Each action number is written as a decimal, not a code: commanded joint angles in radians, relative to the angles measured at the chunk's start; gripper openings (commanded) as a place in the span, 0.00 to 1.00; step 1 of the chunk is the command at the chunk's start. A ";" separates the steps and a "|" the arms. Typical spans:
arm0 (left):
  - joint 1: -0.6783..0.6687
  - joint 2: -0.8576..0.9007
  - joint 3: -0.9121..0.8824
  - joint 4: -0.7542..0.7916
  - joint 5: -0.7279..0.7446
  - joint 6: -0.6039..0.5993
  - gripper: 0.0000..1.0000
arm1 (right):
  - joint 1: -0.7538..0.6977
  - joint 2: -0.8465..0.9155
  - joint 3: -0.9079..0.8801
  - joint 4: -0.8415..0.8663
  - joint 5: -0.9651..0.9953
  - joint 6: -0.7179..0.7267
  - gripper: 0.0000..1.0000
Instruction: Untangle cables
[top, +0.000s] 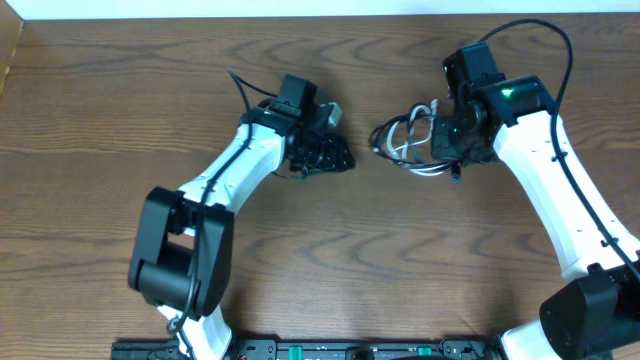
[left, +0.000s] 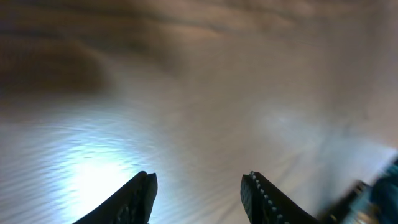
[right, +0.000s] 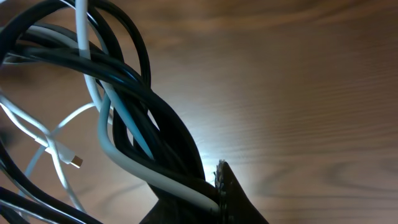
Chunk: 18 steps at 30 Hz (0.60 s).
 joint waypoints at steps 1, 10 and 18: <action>0.029 -0.109 0.019 0.000 -0.161 0.027 0.49 | 0.016 -0.005 0.025 0.004 0.332 -0.006 0.01; 0.039 -0.283 0.019 0.052 -0.110 -0.034 0.66 | 0.092 0.025 0.025 0.135 0.412 -0.133 0.01; 0.038 -0.248 0.019 0.193 -0.023 -0.198 0.80 | 0.155 0.025 0.025 0.168 0.199 -0.181 0.01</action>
